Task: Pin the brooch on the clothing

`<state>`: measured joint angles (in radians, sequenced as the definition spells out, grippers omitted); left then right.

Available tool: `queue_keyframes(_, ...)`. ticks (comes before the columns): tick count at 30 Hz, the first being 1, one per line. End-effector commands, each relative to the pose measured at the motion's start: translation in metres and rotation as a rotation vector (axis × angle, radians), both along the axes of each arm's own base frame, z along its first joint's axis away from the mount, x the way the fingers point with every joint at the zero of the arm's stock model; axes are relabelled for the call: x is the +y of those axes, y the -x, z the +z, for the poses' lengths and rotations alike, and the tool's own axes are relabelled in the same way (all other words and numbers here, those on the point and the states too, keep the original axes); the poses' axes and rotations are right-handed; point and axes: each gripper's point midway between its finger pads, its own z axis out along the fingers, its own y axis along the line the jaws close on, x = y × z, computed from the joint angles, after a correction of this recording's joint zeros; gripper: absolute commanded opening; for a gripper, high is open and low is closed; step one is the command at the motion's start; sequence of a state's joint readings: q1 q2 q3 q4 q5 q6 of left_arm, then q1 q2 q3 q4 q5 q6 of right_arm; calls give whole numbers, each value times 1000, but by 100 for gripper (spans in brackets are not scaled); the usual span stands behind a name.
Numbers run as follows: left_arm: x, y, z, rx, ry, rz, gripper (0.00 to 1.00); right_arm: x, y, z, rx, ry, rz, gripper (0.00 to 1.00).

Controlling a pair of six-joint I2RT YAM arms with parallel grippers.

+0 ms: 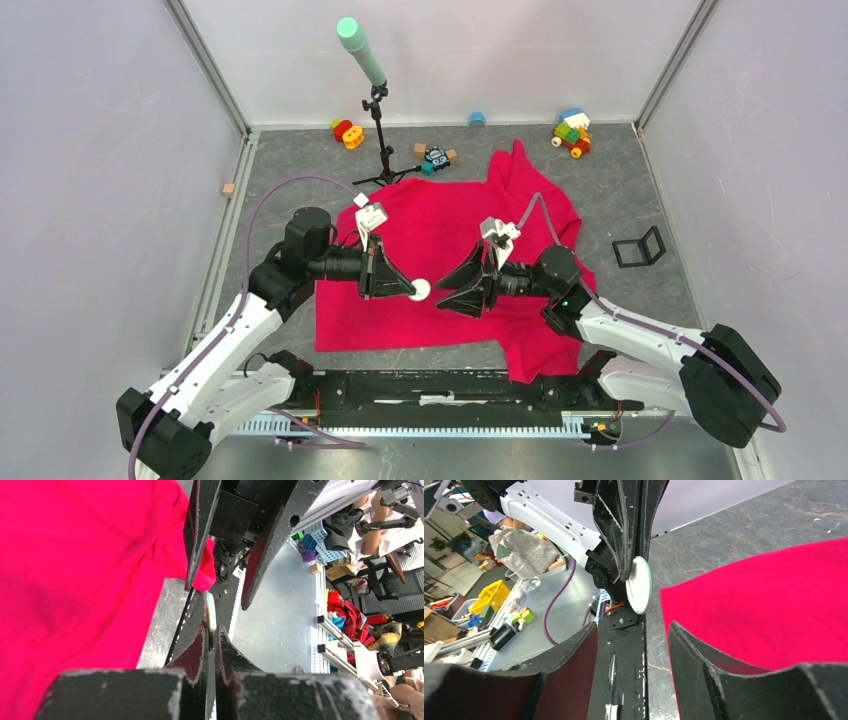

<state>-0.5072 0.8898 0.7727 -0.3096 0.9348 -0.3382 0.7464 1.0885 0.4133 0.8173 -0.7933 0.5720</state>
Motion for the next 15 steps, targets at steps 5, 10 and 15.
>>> queue_keyframes(5,3,-37,35,-73,136,287,2,7,-5,29,14,-125,-83,47)
queue_keyframes(10,18,-39,72,-130,361,462,2,-9,-9,51,100,-315,-168,47)
queue_keyframes(15,30,-37,85,-92,510,543,2,-12,-4,76,184,-462,-137,45)
